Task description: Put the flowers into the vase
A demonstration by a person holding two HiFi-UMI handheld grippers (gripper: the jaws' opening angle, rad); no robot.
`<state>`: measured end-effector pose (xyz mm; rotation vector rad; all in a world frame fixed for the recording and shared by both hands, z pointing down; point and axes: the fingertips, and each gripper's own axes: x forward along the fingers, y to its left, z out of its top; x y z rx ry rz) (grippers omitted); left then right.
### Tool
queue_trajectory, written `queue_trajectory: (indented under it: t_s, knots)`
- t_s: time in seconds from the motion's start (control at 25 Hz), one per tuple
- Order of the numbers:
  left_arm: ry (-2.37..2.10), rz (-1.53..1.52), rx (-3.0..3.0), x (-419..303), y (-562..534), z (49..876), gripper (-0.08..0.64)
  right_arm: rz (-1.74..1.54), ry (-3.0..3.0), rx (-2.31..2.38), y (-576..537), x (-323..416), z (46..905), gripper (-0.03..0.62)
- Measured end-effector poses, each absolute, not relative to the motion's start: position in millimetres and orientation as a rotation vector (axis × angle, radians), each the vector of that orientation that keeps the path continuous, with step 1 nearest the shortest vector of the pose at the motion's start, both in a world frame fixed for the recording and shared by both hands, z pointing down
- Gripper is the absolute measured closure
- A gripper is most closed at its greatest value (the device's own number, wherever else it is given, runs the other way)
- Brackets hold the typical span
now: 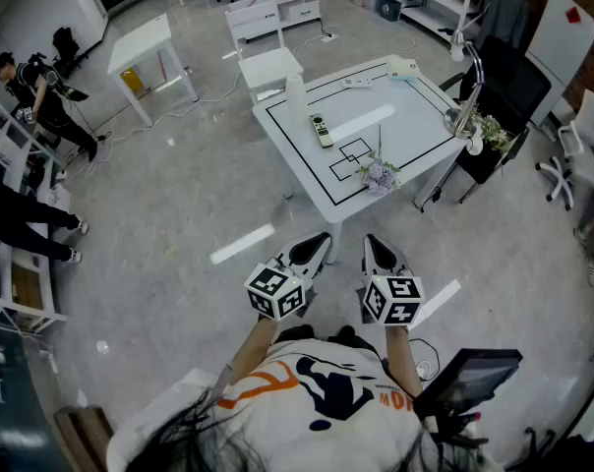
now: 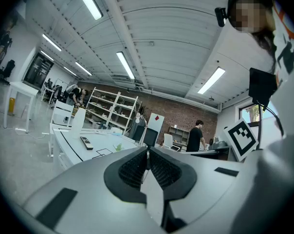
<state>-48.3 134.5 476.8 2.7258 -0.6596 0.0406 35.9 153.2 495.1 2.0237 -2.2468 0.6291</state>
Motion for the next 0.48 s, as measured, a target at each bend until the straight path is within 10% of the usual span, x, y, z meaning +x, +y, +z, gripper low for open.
queue_trajectory:
  t_s: [0.48]
  knots:
    - [-0.666, 0.048, 2.729, -20, 133, 476, 0.549, 0.569, -2.256, 2.0, 153, 61, 492, 0.577]
